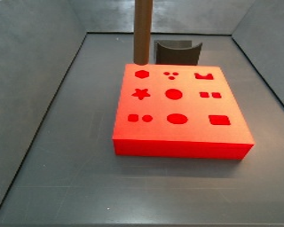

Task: Insert the oval object.

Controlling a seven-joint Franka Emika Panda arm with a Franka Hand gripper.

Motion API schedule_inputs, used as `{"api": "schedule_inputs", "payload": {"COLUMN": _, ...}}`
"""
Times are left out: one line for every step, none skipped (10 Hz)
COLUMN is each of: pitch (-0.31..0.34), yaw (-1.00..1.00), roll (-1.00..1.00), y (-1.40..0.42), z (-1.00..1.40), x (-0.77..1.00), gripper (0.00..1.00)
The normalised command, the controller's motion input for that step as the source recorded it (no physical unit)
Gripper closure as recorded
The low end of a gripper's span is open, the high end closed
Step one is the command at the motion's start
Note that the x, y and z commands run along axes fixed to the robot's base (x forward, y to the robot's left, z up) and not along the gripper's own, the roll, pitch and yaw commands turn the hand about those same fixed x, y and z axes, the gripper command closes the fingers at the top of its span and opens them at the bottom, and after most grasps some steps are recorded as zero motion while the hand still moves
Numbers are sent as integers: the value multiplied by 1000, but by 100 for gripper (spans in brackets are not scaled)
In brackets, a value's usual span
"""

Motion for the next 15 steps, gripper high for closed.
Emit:
{"api": "schedule_inputs", "payload": {"pitch": -50, "yaw": 0, "roll": 24, "y": -17, "z": 43, "x": -180, "gripper": 100}}
{"api": "schedule_inputs", "payload": {"pitch": 50, "yaw": -234, "roll": 0, "y": 0, "z": 351, "x": 303, "gripper": 100}}
{"api": "schedule_inputs", "payload": {"pitch": 0, "yaw": -300, "roll": -83, "y": 0, "z": 926, "x": 320, "gripper": 100}}
{"api": "schedule_inputs", "payload": {"pitch": -103, "yaw": -403, "roll": -93, "y": -74, "z": 1000, "x": 0, "gripper": 100}}
{"api": "schedule_inputs", "payload": {"pitch": -216, "yaw": -406, "roll": -157, "y": -66, "z": 829, "x": 0, "gripper": 100}}
{"api": "schedule_inputs", "payload": {"pitch": -157, "yaw": -563, "roll": 94, "y": -283, "z": 146, "x": -80, "gripper": 100}}
{"api": "schedule_inputs", "payload": {"pitch": -36, "yaw": -897, "roll": 176, "y": -34, "z": 0, "x": 0, "gripper": 100}}
{"api": "schedule_inputs", "payload": {"pitch": 0, "yaw": -986, "roll": 179, "y": 0, "z": 0, "x": -20, "gripper": 100}}
{"api": "schedule_inputs", "payload": {"pitch": 44, "yaw": -966, "roll": 209, "y": -20, "z": -191, "x": -103, "gripper": 100}}
{"api": "schedule_inputs", "payload": {"pitch": 69, "yaw": -886, "roll": 244, "y": 0, "z": -437, "x": -43, "gripper": 100}}
{"api": "schedule_inputs", "payload": {"pitch": 0, "yaw": -957, "roll": 204, "y": 0, "z": -603, "x": -17, "gripper": 100}}
{"api": "schedule_inputs", "payload": {"pitch": -3, "yaw": -1000, "roll": 120, "y": -37, "z": -643, "x": 0, "gripper": 100}}
{"api": "schedule_inputs", "payload": {"pitch": -83, "yaw": -971, "roll": 10, "y": -49, "z": -514, "x": 66, "gripper": 100}}
{"api": "schedule_inputs", "payload": {"pitch": -163, "yaw": -906, "roll": -80, "y": 0, "z": -377, "x": 89, "gripper": 100}}
{"api": "schedule_inputs", "payload": {"pitch": -119, "yaw": -886, "roll": -174, "y": 0, "z": -43, "x": 114, "gripper": 100}}
